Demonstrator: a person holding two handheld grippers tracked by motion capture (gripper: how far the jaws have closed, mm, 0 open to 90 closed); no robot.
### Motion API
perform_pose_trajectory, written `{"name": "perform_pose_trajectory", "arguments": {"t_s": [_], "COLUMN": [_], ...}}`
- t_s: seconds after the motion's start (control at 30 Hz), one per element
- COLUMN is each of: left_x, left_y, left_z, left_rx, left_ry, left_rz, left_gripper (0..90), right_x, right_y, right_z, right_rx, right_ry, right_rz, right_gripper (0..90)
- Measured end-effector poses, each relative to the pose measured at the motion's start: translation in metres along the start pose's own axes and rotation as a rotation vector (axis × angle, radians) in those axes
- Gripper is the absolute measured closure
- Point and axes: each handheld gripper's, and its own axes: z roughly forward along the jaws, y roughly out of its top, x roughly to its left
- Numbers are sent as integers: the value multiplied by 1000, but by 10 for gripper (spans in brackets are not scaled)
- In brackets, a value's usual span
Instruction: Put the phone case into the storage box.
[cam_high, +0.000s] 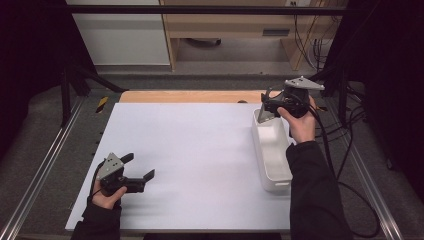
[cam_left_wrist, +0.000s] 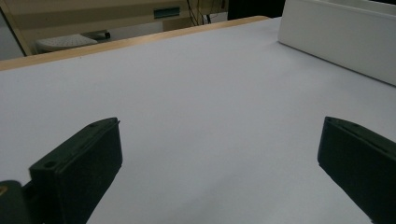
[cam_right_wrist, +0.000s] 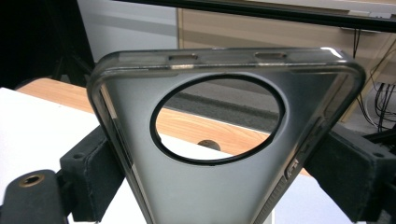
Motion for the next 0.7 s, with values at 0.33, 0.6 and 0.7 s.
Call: {"name": "perform_pose_trajectory", "arguments": {"t_s": [0.33,0.6,0.7], "left_x": [0,-1,-1], "left_y": [0,-1,-1], "left_z": [1,2,2], "left_rx": [3,6,6], "left_ry": [-2,-5,-5], "left_rz": [6,6,6], "left_gripper": [0,0,0], "right_x": [-3,-3,-3], "right_y": [-9,-16,-19], "right_z": [18,33,39], "right_rx": [30,55,60], "right_ry": [-40,-70,-82], "right_rz": [14,12,16], "right_gripper": [117,117,116]}}
